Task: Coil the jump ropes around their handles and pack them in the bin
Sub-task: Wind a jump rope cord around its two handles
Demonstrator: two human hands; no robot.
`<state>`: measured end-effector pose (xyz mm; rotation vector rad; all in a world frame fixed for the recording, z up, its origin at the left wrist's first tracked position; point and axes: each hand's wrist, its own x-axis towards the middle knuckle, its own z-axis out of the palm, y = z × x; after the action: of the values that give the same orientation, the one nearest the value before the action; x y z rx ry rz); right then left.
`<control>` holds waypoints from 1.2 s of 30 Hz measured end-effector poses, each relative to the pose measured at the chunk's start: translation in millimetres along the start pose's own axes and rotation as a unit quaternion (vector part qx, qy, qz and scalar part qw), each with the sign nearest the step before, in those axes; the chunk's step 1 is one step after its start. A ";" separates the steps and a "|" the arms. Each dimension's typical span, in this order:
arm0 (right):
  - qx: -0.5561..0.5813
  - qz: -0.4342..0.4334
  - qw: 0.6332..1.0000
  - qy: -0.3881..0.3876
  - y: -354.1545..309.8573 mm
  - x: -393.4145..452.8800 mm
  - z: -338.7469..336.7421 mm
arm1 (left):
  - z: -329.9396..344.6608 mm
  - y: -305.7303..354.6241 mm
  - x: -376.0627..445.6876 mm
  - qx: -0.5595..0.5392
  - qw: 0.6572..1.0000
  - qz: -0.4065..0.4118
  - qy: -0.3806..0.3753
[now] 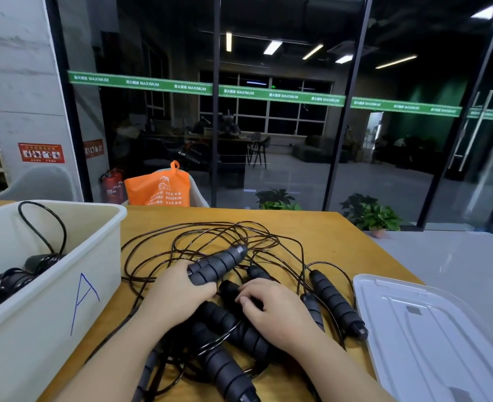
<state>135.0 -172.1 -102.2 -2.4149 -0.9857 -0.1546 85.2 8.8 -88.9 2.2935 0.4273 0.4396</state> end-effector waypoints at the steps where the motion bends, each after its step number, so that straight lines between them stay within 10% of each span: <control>1: 0.001 0.001 1.000 -0.003 -0.4 -0.1 -0.2 | -2.6 1.2 0.8 -0.035 0.999 -0.006 0.010; 5: -0.003 0.001 1.000 -0.004 -1.3 0.1 -0.4 | -12.5 9.9 4.0 -0.262 0.963 -0.063 0.008; 12: 0.012 0.036 0.999 0.015 -3.7 1.1 -4.0 | -32.6 36.8 1.1 -0.591 0.791 -0.108 -0.114; 21: 0.172 0.088 0.980 0.057 -9.7 2.8 -14.4 | -78.3 42.2 -1.3 -0.567 0.811 -0.025 -0.140; 29: 0.645 0.130 0.749 0.078 -54.5 45.9 -82.1 | -81.6 40.7 -8.4 -0.455 0.862 -0.018 -0.223; 36: 0.666 0.146 0.731 0.032 -74.4 62.5 -105.6 | -78.6 40.4 -12.9 -0.384 0.886 -0.003 -0.261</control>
<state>139.2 -142.5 38.2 -1.1331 -0.3533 0.4505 46.7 24.6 -9.9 1.5342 -0.0291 -0.0414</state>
